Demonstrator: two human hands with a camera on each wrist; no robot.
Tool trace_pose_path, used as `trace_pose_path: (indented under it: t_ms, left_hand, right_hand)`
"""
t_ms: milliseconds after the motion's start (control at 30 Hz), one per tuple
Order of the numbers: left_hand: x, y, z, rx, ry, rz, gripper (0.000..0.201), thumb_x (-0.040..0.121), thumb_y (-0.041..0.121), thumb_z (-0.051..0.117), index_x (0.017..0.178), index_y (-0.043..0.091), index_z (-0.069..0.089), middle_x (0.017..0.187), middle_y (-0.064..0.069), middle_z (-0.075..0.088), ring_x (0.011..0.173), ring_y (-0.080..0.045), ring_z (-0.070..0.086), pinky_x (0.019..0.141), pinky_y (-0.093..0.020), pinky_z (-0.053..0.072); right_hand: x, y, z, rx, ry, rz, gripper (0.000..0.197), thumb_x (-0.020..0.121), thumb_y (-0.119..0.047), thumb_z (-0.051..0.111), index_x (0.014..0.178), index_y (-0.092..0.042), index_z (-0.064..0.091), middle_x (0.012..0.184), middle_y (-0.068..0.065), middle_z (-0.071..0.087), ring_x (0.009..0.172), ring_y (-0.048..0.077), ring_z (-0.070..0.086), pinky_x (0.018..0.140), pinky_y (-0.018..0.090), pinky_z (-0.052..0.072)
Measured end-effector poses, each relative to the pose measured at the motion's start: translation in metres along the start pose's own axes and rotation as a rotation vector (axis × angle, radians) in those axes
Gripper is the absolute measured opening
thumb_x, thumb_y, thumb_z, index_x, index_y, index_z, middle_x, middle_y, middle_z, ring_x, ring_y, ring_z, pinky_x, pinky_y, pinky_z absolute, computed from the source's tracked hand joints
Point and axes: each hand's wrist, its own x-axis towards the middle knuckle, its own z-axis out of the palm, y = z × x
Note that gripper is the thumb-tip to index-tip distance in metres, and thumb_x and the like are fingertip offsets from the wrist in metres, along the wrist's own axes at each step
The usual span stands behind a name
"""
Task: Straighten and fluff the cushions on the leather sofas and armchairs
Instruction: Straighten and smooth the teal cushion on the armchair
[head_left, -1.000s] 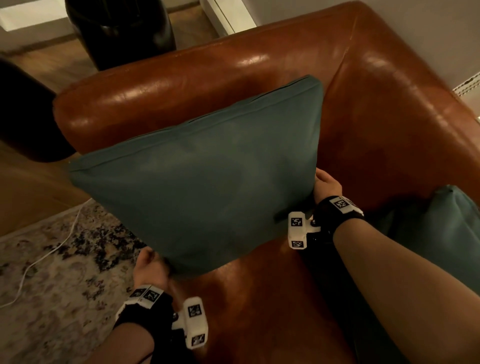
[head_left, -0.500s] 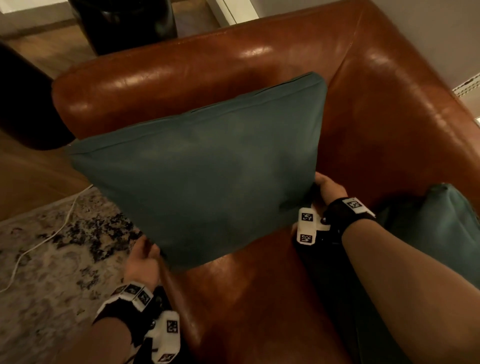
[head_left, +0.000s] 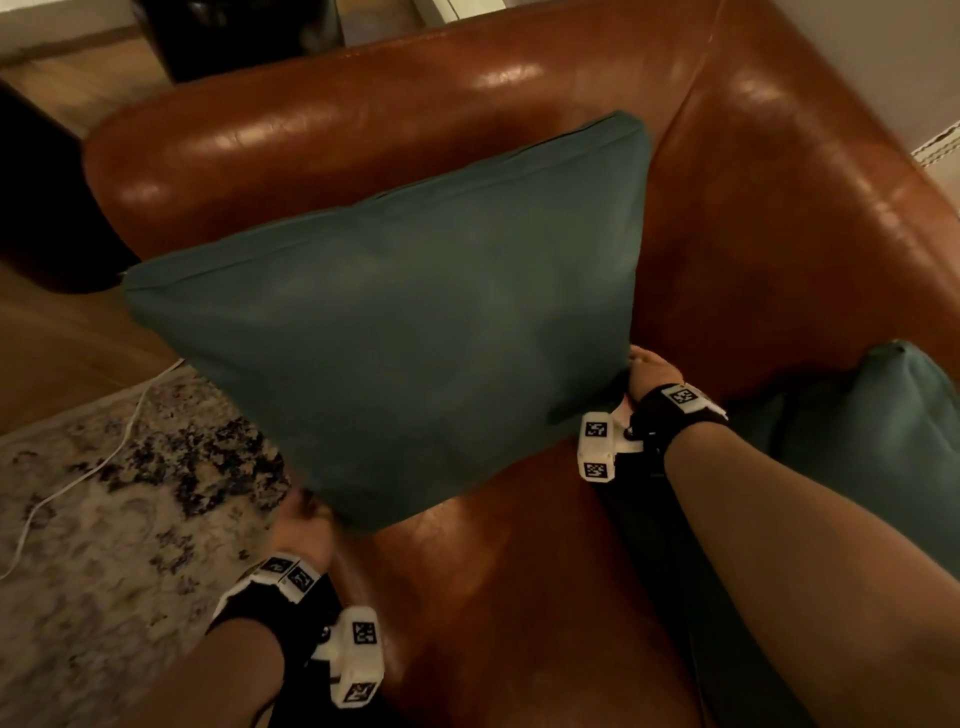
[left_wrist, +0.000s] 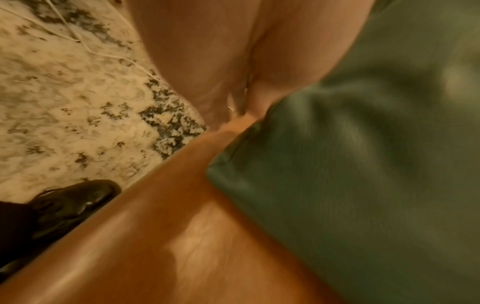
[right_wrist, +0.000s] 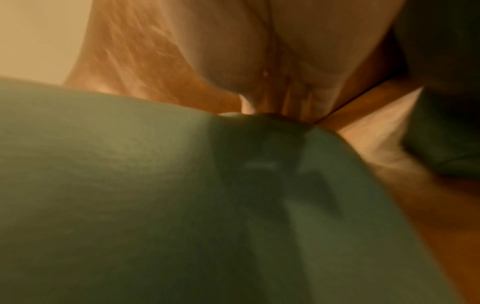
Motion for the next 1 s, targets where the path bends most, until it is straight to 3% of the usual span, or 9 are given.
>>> trace_pose_path:
  t_ms: [200, 333, 500, 567, 667, 733, 800, 867, 1000]
  left_hand:
    - [0.012, -0.010, 0.008, 0.103, 0.122, -0.027, 0.009, 0.094, 0.006, 0.053, 0.087, 0.009, 0.056, 0.092, -0.009, 0.059, 0.091, -0.026, 0.055, 0.081, -0.031, 0.040]
    - [0.020, -0.009, 0.002, 0.219, 0.141, -0.004, 0.022, 0.095, 0.011, 0.055, 0.113, 0.000, 0.060, 0.110, -0.014, 0.065, 0.100, -0.031, 0.060, 0.089, -0.036, 0.045]
    - [-0.003, 0.011, -0.020, 0.197, 0.139, 0.106, 0.039, 0.095, 0.009, 0.049, 0.134, 0.015, 0.046, 0.124, -0.008, 0.058, 0.112, -0.032, 0.057, 0.097, -0.043, 0.046]
    - [-0.027, 0.032, -0.045, 0.146, 0.267, 0.328, 0.042, 0.094, 0.011, 0.050, 0.134, 0.016, 0.040, 0.130, -0.007, 0.051, 0.120, -0.031, 0.051, 0.101, -0.045, 0.043]
    - [-0.070, 0.083, -0.082, 0.276, 0.558, 0.767, 0.040, 0.087, 0.020, 0.051, 0.122, 0.002, 0.046, 0.126, -0.021, 0.047, 0.121, -0.037, 0.043, 0.103, -0.040, 0.030]
    - [-0.097, 0.132, -0.088, 0.379, 0.536, 0.986, 0.048, 0.085, 0.030, 0.048, 0.125, 0.002, 0.047, 0.132, -0.018, 0.045, 0.128, -0.034, 0.038, 0.110, -0.033, 0.022]
    - [-0.103, 0.180, -0.077, 0.534, 0.489, 1.104, 0.051, 0.088, 0.036, 0.045, 0.130, 0.007, 0.046, 0.136, -0.014, 0.046, 0.129, -0.033, 0.039, 0.114, -0.041, 0.023]
    - [-0.091, 0.216, -0.064, 0.741, 0.491, 1.068, 0.049, 0.092, 0.043, 0.038, 0.132, 0.014, 0.044, 0.135, -0.010, 0.049, 0.127, -0.033, 0.041, 0.114, -0.051, 0.024]
    - [-0.064, 0.240, -0.058, 1.055, 0.383, 0.799, 0.048, 0.097, 0.052, 0.021, 0.120, 0.017, 0.046, 0.118, -0.011, 0.059, 0.112, -0.035, 0.052, 0.102, -0.053, 0.035]
  right_hand:
    - [-0.004, 0.001, 0.002, -0.116, 0.029, 0.085, 0.029, 0.098, -0.027, 0.048, 0.120, -0.030, 0.066, 0.124, 0.001, 0.064, 0.112, 0.027, 0.060, 0.093, 0.038, 0.049]
    - [0.002, 0.001, 0.002, -0.107, 0.123, 0.090, 0.029, 0.101, -0.025, 0.047, 0.124, -0.027, 0.064, 0.127, 0.001, 0.063, 0.117, 0.024, 0.058, 0.093, 0.033, 0.045]
    - [-0.018, -0.018, -0.005, 0.015, 0.200, 0.070, 0.030, 0.100, -0.032, 0.048, 0.127, -0.025, 0.059, 0.121, -0.001, 0.061, 0.105, 0.020, 0.057, 0.082, 0.033, 0.042]
    - [-0.038, -0.048, -0.014, 0.036, 0.306, -0.106, 0.029, 0.100, -0.031, 0.047, 0.126, -0.021, 0.057, 0.120, -0.001, 0.060, 0.099, 0.016, 0.053, 0.079, 0.028, 0.037]
    - [-0.087, -0.104, -0.023, -0.023, 0.453, -0.730, 0.020, 0.096, -0.026, 0.049, 0.110, -0.020, 0.062, 0.109, -0.006, 0.057, 0.103, 0.016, 0.055, 0.086, 0.028, 0.040]
    - [-0.121, -0.139, -0.007, -0.137, 0.334, -1.193, 0.015, 0.094, -0.021, 0.051, 0.101, -0.015, 0.063, 0.100, -0.003, 0.057, 0.098, 0.016, 0.054, 0.088, 0.027, 0.041]
    - [-0.143, -0.168, 0.029, -0.329, 0.096, -1.462, 0.017, 0.093, -0.022, 0.051, 0.101, -0.013, 0.064, 0.101, 0.004, 0.060, 0.099, 0.019, 0.053, 0.091, 0.029, 0.039]
    - [-0.150, -0.190, 0.070, -0.628, -0.081, -1.552, 0.031, 0.096, -0.032, 0.048, 0.116, -0.014, 0.063, 0.113, 0.007, 0.059, 0.108, 0.025, 0.053, 0.097, 0.035, 0.040]
    - [-0.145, -0.202, 0.113, -1.232, -0.253, -1.418, 0.047, 0.102, -0.046, 0.035, 0.134, -0.015, 0.049, 0.130, 0.009, 0.053, 0.119, 0.029, 0.050, 0.099, 0.042, 0.036]
